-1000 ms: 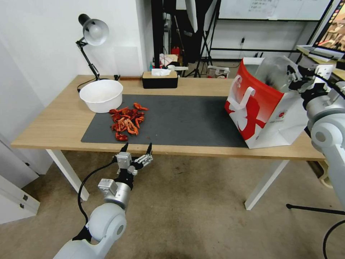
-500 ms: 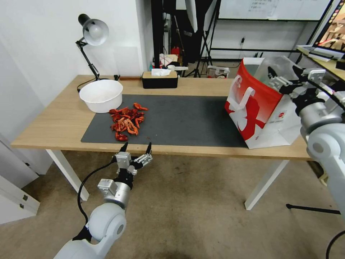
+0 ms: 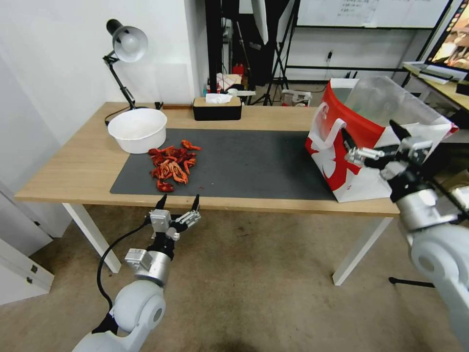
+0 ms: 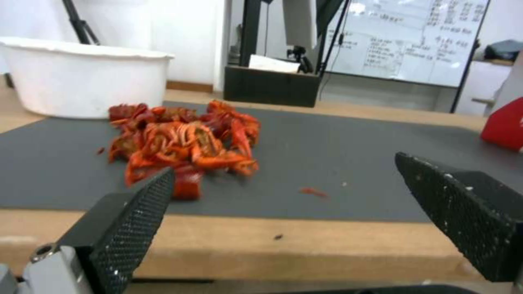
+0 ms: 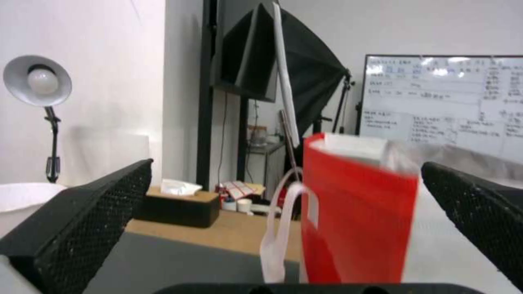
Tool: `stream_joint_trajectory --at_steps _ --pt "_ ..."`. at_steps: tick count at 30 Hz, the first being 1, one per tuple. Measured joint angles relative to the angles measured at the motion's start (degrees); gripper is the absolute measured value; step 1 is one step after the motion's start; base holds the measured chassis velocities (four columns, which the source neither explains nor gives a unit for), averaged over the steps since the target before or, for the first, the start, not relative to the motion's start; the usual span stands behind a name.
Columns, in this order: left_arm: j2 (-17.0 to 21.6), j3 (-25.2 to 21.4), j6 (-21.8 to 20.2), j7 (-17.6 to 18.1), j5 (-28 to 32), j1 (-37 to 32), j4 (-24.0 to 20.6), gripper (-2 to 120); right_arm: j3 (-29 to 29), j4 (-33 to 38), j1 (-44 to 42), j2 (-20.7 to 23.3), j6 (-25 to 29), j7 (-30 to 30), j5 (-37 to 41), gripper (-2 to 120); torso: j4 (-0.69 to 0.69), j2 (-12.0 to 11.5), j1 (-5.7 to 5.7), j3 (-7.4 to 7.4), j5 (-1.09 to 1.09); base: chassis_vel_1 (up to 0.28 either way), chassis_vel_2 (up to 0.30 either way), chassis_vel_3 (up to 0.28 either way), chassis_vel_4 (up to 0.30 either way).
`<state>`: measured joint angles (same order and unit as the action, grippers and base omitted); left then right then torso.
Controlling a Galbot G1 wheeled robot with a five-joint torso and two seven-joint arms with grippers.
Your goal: Close the takeout container lid, then place the container into the takeout bag.
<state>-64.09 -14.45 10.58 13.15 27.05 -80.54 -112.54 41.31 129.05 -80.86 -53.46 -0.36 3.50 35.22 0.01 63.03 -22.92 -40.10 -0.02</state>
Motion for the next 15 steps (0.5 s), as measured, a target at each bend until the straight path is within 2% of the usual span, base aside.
stream_joint_trajectory --at_steps 5,7,8,9,10,12,15 --pt "-0.18 -0.45 0.21 0.28 -0.89 -0.98 0.02 100 -0.14 1.09 -5.72 -4.23 2.75 0.02 -3.82 112 0.00 0.00 0.00 0.00 0.00 0.000 0.000 0.000 0.000" --pt "-0.26 -0.84 0.41 0.25 -1.43 -1.80 0.03 100 -1.08 0.99 -10.72 -8.83 6.02 -0.02 -7.21 107 -0.01 0.00 0.00 0.00 0.01 0.000 0.000 0.000 0.000" --pt "-0.27 -0.88 0.48 0.24 -1.58 -1.98 0.06 100 -1.34 0.86 -11.71 -9.79 6.66 -0.01 -7.87 107 -0.02 0.00 0.00 0.00 0.01 0.000 0.000 0.000 0.000" --pt "-0.27 -0.92 0.75 -0.01 -1.87 -2.40 0.20 100 -2.00 0.15 -14.21 -12.35 8.45 0.01 -9.67 102 -0.02 0.00 0.00 0.00 0.01 0.000 0.000 0.000 0.000" --pt "-0.27 -0.92 0.75 -0.01 -1.87 -2.40 0.20 100 -2.00 0.15 -14.21 -12.35 8.45 0.01 -9.67 102 -0.02 0.00 0.00 0.00 0.01 0.000 0.000 0.000 0.000" --pt "-0.34 -0.98 1.14 -0.40 -2.38 -2.84 0.53 100 -3.07 -1.97 -17.41 -15.87 11.51 -0.17 -12.44 100 -0.02 0.00 0.01 0.00 0.01 0.000 0.000 0.000 0.000" --pt "-0.45 -1.00 1.36 -0.56 -2.67 -3.03 0.81 100 -3.65 -4.02 -18.88 -18.11 13.61 -0.57 -14.11 100 -0.01 0.00 0.00 0.00 0.02 0.000 0.000 0.000 0.000"
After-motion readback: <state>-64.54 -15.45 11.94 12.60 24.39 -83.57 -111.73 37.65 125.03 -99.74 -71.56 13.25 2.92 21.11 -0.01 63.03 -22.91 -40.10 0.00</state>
